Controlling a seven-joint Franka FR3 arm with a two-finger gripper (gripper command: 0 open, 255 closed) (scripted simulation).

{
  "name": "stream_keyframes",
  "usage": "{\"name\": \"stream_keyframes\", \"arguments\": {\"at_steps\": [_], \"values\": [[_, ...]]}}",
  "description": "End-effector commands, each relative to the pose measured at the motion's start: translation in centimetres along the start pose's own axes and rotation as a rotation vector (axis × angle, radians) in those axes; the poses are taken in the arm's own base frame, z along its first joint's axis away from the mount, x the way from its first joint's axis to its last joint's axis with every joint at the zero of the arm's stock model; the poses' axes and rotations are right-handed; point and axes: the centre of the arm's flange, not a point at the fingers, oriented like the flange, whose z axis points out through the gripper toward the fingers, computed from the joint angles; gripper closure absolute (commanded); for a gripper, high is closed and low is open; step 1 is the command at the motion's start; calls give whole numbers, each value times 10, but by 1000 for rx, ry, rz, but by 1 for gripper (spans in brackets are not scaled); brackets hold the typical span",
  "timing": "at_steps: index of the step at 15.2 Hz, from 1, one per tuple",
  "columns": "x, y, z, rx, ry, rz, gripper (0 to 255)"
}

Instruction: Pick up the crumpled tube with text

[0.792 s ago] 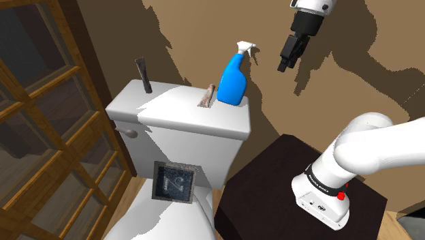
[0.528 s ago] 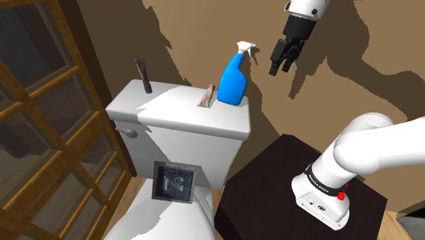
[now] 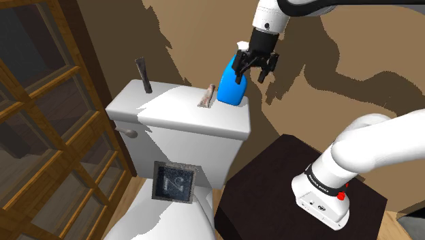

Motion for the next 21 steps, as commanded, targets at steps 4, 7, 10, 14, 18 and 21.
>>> {"name": "stream_keyframes", "arguments": {"at_steps": [4, 7, 10, 14, 18, 21], "values": [[30, -53, 35, -26, 14, 244, 0], [54, -80, 55, -43, 22, 385, 0], [82, -103, 75, -60, 31, 526, 0], [101, -114, 98, -70, 36, 614, 0], [101, -113, 119, -70, 36, 614, 0], [102, -112, 127, -70, 36, 614, 0]]}}
